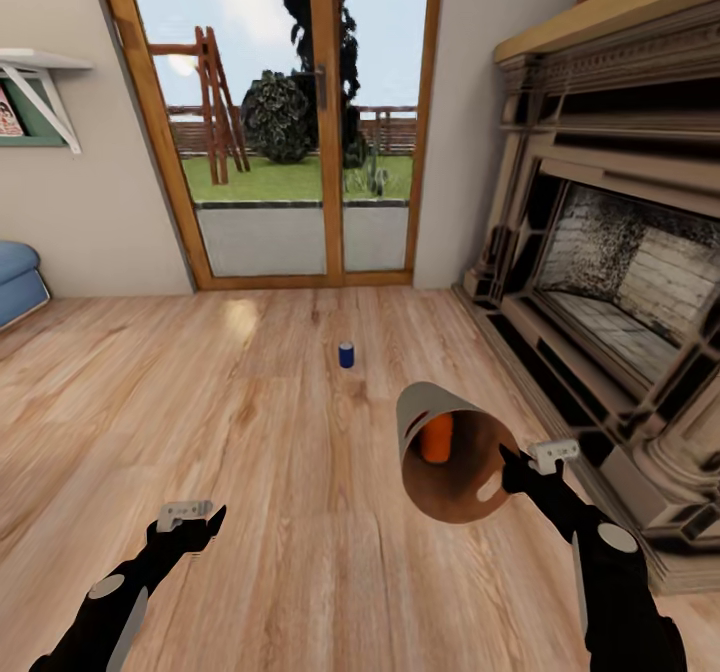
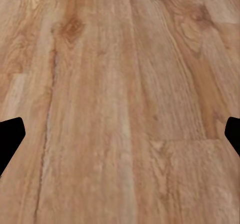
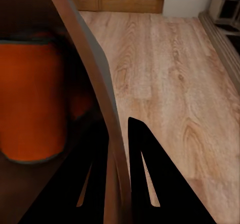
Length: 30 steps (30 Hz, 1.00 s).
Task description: Put the three can of soda from the living room inside the tash can in the kitchen.
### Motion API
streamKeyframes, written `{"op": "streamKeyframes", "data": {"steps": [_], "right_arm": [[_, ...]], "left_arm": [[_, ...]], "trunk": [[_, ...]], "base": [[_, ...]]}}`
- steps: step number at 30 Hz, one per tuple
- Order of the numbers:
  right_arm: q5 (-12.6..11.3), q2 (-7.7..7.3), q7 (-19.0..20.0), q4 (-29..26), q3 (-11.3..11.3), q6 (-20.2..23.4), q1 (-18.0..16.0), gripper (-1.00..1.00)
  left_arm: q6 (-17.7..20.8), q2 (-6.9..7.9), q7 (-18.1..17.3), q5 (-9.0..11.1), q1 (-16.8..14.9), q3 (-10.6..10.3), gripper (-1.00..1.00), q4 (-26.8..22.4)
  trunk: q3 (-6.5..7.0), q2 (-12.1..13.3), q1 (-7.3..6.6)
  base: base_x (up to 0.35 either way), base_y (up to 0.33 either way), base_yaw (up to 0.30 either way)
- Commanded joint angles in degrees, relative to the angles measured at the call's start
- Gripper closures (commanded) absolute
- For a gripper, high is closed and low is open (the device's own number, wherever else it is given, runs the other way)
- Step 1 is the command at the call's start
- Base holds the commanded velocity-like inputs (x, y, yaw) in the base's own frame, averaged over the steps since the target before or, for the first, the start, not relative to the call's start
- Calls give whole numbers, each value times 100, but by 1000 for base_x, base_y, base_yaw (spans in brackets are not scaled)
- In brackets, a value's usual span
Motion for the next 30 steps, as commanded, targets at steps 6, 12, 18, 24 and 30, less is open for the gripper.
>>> {"op": "streamKeyframes", "data": {"steps": [6,12,18,24,30], "right_arm": [[-301,-4,52,-36,-9,13,-2,100],[-326,-1,46,-36,-8,12,-2,100],[-324,0,44,-36,-12,12,-2,100],[-307,-12,32,-86,-37,155,-8,100],[-212,-72,40,-456,19,2306,-69,100]], "left_arm": [[-1,0,0,1,0,0,-100,1],[-1,0,0,1,-1,0,-100,1],[-1,0,0,0,0,0,-100,1],[-1,0,0,0,0,0,-100,1],[-1,0,0,0,0,0,-100,1]], "trunk": [[1,-1,-1],[1,-1,-1],[1,-1,-1],[1,-1,-1],[1,-1,-1]], "base": [[322,0,0],[322,0,0],[322,0,0],[322,0,0],[322,0,0]]}}
